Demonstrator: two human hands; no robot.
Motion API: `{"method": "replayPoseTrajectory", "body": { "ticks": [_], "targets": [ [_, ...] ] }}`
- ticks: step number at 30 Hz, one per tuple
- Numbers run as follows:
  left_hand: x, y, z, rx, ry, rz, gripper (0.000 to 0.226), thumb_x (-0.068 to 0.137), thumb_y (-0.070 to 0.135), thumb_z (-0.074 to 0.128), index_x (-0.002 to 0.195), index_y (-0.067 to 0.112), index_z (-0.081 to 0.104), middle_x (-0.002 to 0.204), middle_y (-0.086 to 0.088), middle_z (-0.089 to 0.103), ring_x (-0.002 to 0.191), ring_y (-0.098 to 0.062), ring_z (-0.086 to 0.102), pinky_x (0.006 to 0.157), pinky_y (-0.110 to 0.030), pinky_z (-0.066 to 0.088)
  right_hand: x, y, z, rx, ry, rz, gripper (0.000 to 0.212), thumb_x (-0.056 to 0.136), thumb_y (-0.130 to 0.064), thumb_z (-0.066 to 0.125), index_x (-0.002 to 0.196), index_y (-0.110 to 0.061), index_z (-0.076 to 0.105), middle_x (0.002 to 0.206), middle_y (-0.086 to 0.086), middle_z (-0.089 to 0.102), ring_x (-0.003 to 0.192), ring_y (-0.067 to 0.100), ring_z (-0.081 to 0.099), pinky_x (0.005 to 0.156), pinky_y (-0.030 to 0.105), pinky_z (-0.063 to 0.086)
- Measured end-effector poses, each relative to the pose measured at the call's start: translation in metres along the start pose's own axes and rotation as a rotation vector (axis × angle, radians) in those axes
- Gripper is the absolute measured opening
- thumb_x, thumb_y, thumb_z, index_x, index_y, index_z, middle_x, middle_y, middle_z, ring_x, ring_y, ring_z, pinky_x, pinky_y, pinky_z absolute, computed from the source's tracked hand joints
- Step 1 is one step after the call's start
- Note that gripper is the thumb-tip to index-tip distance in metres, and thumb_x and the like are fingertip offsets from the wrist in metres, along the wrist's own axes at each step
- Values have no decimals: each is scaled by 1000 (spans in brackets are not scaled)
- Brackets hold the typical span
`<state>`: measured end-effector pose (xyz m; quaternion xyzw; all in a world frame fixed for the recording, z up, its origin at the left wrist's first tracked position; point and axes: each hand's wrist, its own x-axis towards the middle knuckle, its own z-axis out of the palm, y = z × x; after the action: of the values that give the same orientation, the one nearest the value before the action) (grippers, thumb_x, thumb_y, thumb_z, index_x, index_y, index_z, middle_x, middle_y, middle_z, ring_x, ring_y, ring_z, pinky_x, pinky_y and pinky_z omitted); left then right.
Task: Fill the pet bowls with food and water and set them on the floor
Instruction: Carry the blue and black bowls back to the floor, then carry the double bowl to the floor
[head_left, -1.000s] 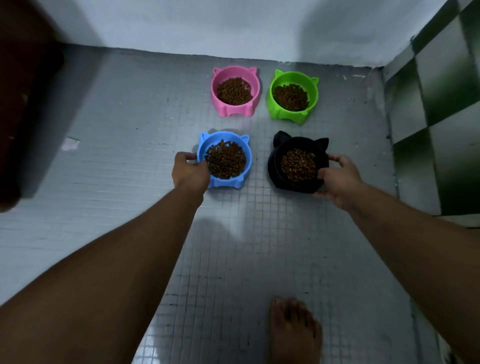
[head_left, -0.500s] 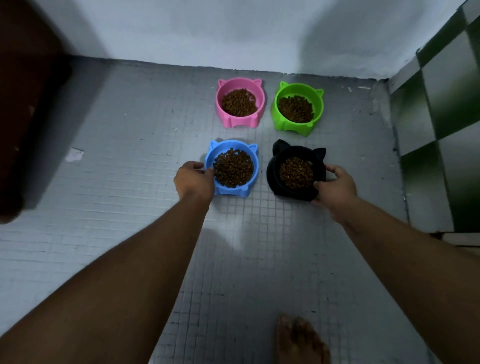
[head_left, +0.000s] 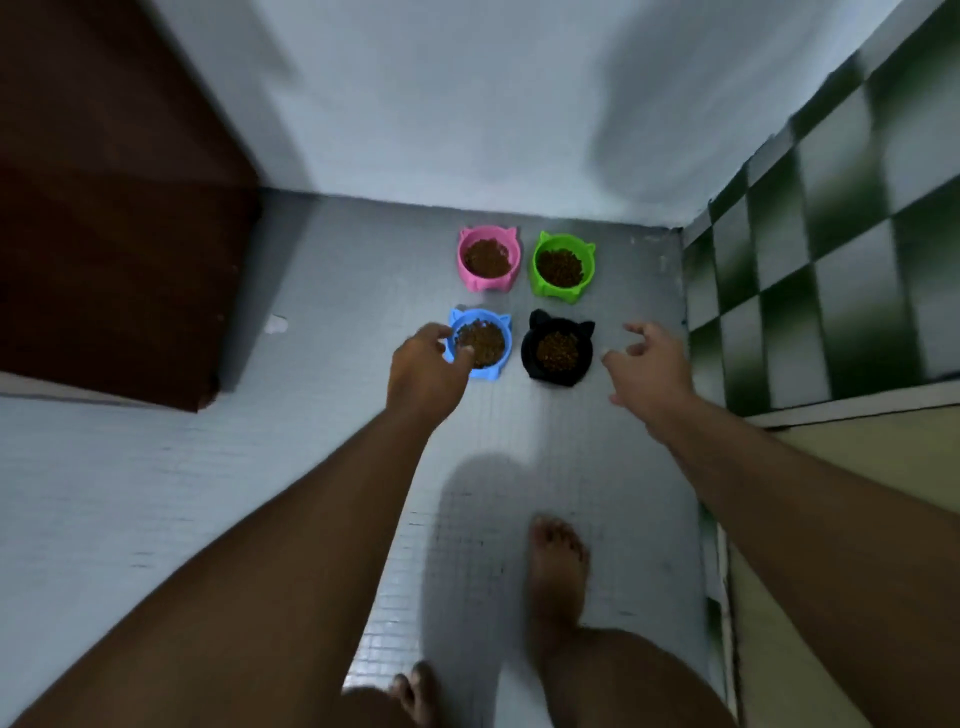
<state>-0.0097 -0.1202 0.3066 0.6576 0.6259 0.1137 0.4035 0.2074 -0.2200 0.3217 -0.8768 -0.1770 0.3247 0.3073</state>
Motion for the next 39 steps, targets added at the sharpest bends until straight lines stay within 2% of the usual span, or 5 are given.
{"method": "replayPoseTrajectory", "body": {
  "ticks": [6,13,18,30,39],
  "targets": [
    [-129,84,-136,37,-59,99,43,93,36,71,132,19,63,120,-8,70,107,-21,64,83,-26,47,-158,-87,-93,58,5,-86,50,89,-25,71,136,-25,53,132,11,55,112,27,61,91,50,57],
    [-276,151,-216,7,-66,220,41,94,35,70,132,21,63,109,-1,67,94,-15,60,76,-24,42,-323,-123,-185,91,54,-244,47,90,-25,70,135,-23,56,118,1,54,108,25,61,90,49,57],
    [-398,164,-231,-2,-62,322,37,95,30,70,130,19,64,90,4,61,92,-19,64,77,-24,47,-421,-86,-231,140,55,-275,51,91,-24,71,138,-22,53,123,3,54,104,17,56,93,34,53],
    [-626,158,-232,-41,-212,506,34,91,35,72,122,22,65,90,5,70,95,-18,68,89,-29,54,-631,36,-349,162,255,-311,53,87,-29,72,136,-24,54,116,3,55,98,25,65,85,45,60],
    [-769,162,-210,-152,-514,682,24,96,28,69,119,21,64,88,-3,65,71,-11,58,66,-25,49,-782,136,-378,229,528,-118,52,88,-28,70,137,-21,52,126,8,53,103,27,64,87,44,58]
  ]
}}
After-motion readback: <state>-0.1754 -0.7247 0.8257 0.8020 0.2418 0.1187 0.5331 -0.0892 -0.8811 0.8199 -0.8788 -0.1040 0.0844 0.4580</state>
